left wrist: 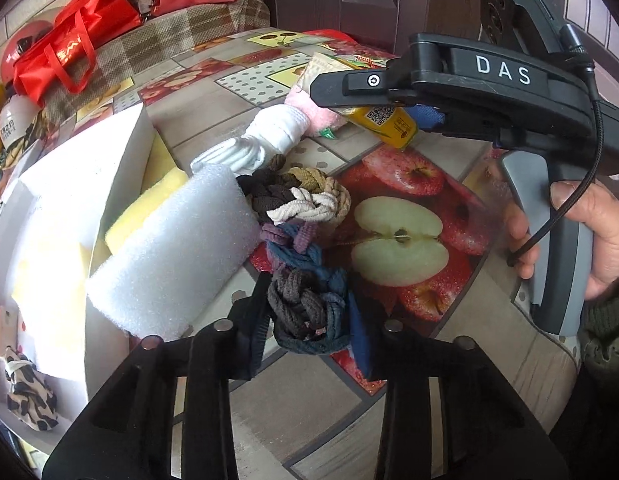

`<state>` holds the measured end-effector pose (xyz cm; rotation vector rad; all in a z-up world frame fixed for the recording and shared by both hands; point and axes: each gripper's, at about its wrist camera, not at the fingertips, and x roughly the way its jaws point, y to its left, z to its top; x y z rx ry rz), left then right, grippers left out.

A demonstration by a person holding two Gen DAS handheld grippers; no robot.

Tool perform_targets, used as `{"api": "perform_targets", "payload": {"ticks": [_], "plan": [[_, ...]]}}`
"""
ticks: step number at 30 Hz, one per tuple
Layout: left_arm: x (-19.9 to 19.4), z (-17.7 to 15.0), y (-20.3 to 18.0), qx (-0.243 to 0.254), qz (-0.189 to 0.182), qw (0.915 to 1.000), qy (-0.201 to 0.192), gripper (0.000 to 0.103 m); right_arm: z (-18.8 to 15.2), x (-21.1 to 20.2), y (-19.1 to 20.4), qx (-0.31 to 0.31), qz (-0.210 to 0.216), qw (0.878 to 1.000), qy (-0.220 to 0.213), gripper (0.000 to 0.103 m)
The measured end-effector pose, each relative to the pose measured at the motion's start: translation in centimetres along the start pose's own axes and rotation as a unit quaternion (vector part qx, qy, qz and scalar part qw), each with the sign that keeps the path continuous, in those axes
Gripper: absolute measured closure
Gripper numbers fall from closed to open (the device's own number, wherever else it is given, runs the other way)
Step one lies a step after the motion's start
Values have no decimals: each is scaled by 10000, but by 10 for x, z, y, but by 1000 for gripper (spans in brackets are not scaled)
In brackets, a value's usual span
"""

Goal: Organize soft objects
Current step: 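Grasp the braided purple-blue rope knot with the left tool while the right tool grasps the yellow tissue pack, then carry the rope knot and yellow tissue pack over the white box with both tools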

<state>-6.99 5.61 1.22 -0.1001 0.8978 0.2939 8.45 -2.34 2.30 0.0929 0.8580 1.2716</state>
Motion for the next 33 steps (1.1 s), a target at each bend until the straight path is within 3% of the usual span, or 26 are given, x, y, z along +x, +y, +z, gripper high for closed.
{"api": "perform_targets", "payload": {"ticks": [3,5,9,13,20,26,29,33], "plan": [[-8,-7,3,43,19,9998,-218,74,1,-4,0,-7,-37,9999,-146,27],[-24,-9,11,-4,-87,9978,-659,74,0,-11,2,-74,-62,9994,-325,27],[-68,-23,37,-58,138,9813,-1917,74,-2,-25,9,-294,-119,9966,-764,27],[-91,-40,71,-493,714,9676,-2371,74,-6,-39,20,-578,-237,9910,-1186,27],[-106,-64,145,-1331,1787,9383,-2644,74,-11,-49,38,-1091,-577,9782,-1670,27],[-107,-80,200,-2351,2210,9096,-2618,74,-11,-47,42,-1153,-699,9756,-1731,27],[-104,-79,199,-2372,2340,9057,-2620,74,-14,-44,48,-1206,-728,9750,-1720,27],[-105,-79,187,-2019,2471,9103,-2636,74,-17,-40,57,-1359,-758,9731,-1697,27]]}}
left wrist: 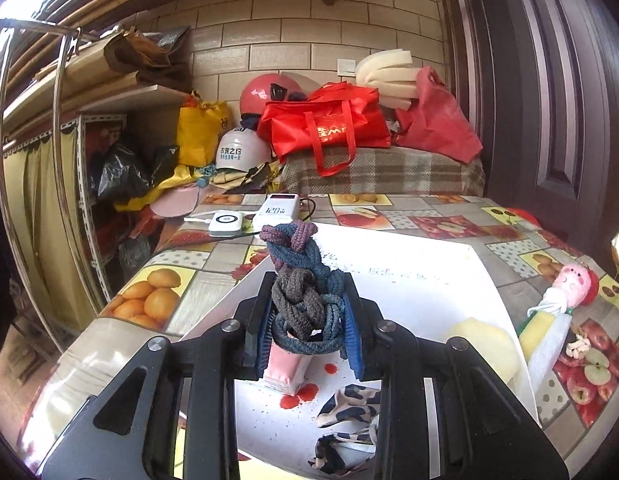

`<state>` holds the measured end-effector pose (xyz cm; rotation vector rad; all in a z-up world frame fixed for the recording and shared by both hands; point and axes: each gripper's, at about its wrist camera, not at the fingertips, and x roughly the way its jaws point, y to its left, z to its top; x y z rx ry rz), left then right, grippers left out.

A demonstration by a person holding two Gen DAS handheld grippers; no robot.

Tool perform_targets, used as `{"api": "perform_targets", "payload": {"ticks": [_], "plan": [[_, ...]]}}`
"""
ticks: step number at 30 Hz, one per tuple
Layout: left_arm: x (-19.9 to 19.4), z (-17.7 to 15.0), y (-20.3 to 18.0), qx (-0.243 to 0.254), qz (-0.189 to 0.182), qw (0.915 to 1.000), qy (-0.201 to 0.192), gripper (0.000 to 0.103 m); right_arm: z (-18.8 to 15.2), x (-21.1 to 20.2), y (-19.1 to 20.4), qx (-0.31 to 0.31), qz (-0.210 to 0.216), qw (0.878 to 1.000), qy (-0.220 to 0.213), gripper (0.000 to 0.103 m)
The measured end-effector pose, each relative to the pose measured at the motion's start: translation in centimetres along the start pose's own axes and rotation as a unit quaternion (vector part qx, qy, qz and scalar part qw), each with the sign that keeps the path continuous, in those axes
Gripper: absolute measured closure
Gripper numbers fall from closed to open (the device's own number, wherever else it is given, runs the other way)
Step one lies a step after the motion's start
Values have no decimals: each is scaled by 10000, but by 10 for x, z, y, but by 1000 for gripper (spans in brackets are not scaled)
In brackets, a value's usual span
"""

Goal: Organize soft objects
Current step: 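Carry the rope knot and yellow tissue pack over the white box with both tools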

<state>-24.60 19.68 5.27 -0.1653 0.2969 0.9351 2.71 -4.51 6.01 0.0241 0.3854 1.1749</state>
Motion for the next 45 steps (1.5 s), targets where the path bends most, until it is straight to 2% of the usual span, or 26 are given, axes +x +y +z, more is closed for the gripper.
{"api": "perform_targets", "payload": {"ticks": [7,16,24,31,35,38,45], "plan": [[3,2,11,-186,-57,9998,33,74,-4,11,31,-450,157,9988,144,27],[4,3,17,-285,-91,9995,50,74,-18,27,95,-1180,735,9891,496,27],[4,3,16,-274,-82,9996,43,73,-30,39,142,-1629,1264,9752,809,27],[4,3,16,-281,-80,9996,44,73,-43,54,173,-1870,1685,9590,1303,27],[4,3,17,-297,-88,9995,44,73,-50,73,187,-1972,1913,9444,1803,28],[4,3,16,-336,-94,9994,57,73,-51,85,192,-1968,1870,9423,1957,28],[9,3,16,-490,-104,9986,193,73,-44,117,192,-2206,1172,9508,1832,28]]}}
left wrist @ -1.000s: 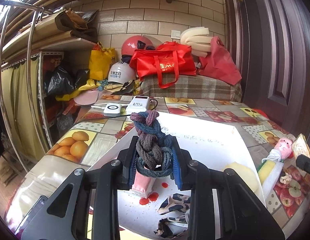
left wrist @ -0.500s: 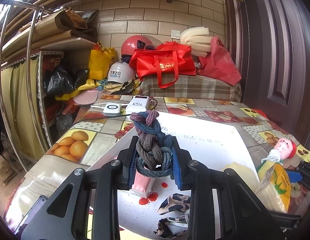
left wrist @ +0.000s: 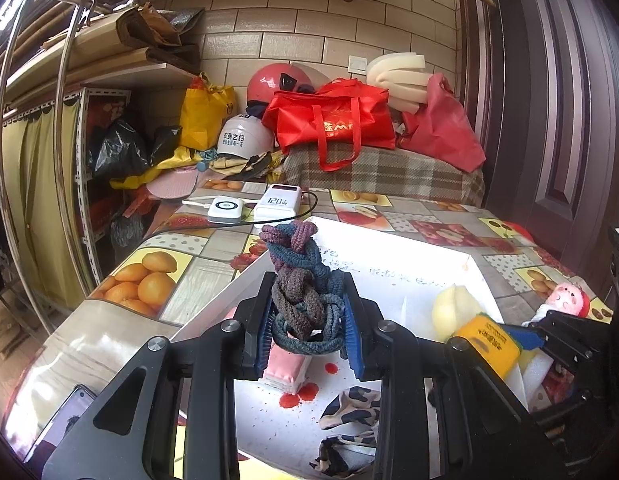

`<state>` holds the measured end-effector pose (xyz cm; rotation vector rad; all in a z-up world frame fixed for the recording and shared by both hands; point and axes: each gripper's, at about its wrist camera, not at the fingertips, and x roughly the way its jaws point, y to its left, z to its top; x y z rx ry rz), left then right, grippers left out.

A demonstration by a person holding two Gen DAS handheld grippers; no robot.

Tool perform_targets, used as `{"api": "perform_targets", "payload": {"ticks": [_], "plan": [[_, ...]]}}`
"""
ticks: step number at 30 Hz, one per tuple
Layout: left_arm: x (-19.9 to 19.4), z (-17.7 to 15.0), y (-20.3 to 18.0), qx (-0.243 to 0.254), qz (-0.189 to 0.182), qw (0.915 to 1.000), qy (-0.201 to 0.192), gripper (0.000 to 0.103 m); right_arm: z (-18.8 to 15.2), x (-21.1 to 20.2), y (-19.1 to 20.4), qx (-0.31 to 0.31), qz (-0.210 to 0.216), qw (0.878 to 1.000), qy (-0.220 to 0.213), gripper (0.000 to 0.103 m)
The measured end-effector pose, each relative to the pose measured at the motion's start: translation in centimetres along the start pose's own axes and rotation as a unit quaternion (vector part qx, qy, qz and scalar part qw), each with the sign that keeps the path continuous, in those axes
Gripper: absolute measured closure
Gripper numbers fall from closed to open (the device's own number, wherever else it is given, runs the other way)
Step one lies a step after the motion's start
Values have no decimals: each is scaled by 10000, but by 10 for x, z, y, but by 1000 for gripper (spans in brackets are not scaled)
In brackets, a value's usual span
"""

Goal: Organize soft objects
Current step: 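Carry the rope knot and yellow tissue pack over the white box with both tools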

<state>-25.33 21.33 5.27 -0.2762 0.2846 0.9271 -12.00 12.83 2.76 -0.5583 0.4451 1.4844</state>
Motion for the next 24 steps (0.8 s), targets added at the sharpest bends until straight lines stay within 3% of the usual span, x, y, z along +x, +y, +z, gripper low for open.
{"api": "perform_targets", "payload": {"ticks": [5,13,17,24], "plan": [[1,0,1,-6,4,10000,28,73,13,15,-19,348,-361,9987,-77,28],[28,4,-11,38,-15,9997,259,73,14,4,-17,369,-377,9979,-380,28],[44,5,-20,163,-11,9985,527,73,14,4,-16,379,-336,9979,-412,28],[47,5,-19,133,-6,9977,670,73,14,4,-16,391,-335,9979,-402,28]]}}
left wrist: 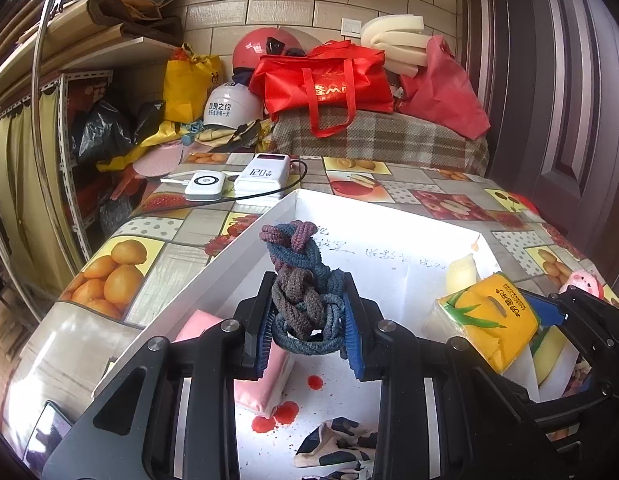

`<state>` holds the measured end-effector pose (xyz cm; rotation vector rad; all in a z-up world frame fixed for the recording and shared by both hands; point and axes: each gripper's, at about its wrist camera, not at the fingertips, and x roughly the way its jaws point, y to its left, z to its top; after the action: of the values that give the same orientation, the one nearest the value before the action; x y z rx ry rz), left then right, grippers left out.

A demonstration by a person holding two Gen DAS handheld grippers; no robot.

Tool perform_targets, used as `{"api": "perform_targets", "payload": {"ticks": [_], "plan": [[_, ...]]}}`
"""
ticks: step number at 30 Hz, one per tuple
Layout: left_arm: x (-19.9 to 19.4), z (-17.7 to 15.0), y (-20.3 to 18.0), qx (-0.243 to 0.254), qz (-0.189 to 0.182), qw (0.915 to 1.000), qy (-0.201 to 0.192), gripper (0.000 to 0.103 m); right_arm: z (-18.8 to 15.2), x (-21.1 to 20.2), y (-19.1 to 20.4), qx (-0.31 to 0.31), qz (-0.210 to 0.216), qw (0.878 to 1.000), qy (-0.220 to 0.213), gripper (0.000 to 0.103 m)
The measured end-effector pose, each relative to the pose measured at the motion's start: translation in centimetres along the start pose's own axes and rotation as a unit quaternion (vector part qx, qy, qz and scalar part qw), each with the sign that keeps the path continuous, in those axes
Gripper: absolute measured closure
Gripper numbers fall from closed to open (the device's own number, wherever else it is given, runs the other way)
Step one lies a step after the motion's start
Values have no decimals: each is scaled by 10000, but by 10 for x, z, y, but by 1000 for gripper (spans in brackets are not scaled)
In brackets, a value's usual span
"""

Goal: Organize soft objects
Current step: 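Carry the rope knot and yellow tissue pack over the white box with both tools, then open the left tool to drop the rope knot while the right tool drops the tissue pack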

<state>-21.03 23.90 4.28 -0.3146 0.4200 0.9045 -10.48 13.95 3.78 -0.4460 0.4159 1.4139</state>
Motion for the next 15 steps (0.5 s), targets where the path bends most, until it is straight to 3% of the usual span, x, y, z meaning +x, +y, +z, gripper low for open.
{"api": "perform_targets", "payload": {"ticks": [5,11,12,14,15], "plan": [[2,2,3,-73,0,10000,35,73,1,-1,3,-110,-42,9999,-45,28],[-6,3,2,11,102,9997,-205,71,1,-1,5,-158,-92,9998,-73,26],[-8,2,1,20,155,9995,-264,67,2,-1,4,-147,-109,9998,-74,23],[-13,1,2,13,304,9987,-399,49,2,-1,3,-128,-161,9998,-80,18],[-17,0,3,-12,388,9981,-484,32,1,-1,3,-123,-185,9997,-96,14]]}}
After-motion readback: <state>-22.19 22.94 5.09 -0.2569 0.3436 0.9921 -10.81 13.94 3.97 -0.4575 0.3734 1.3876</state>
